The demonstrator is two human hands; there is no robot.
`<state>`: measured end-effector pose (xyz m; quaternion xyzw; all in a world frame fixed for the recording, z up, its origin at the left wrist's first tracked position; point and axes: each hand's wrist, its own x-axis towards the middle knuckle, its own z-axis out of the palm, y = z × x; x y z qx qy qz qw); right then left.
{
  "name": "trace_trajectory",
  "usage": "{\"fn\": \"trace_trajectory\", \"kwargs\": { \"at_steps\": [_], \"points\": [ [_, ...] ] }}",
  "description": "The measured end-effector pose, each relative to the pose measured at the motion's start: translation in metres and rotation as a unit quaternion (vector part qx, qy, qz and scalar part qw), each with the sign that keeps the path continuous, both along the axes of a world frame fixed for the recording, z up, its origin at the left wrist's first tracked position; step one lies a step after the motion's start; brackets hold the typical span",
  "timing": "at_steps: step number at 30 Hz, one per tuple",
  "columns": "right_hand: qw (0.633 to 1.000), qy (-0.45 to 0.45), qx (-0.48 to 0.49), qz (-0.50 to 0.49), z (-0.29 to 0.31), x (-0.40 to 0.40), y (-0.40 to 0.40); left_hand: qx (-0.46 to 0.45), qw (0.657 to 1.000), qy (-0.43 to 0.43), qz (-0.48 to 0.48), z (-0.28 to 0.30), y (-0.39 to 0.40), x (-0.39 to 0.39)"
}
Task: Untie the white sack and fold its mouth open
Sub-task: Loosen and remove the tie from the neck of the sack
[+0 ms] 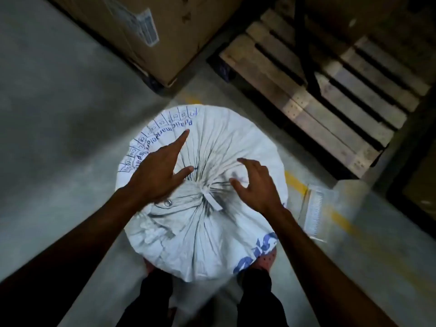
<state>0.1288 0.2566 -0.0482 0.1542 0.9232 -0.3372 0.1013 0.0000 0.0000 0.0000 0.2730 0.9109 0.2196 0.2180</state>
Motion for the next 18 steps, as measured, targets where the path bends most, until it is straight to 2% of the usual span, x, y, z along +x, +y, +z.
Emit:
{"fn": "trace_trajectory", "kwargs": {
  "at_steps": [6,10,14,18],
  "points": [
    [0.987,-0.047,-0.13,-0.085,-0.038,0.038,-0.049,0.016,0.995,-0.074,-0.063,-0.037,-0.009,0.008],
    [0.958,-0.069,-0.223,-0.167,-0.044,0.052,-0.084,0.105,0.975,-0.18,-0.072,-0.063,-0.014,0.012],
    [0.906,-0.014,-0.301,-0.296,-0.056,0.059,-0.122,0.181,0.949,-0.253,-0.058,-0.082,-0.005,0.01],
    [0.841,0.056,-0.362,-0.399,-0.061,0.063,-0.141,0.166,0.942,-0.282,-0.076,-0.093,0.011,0.002]
  ]
}}
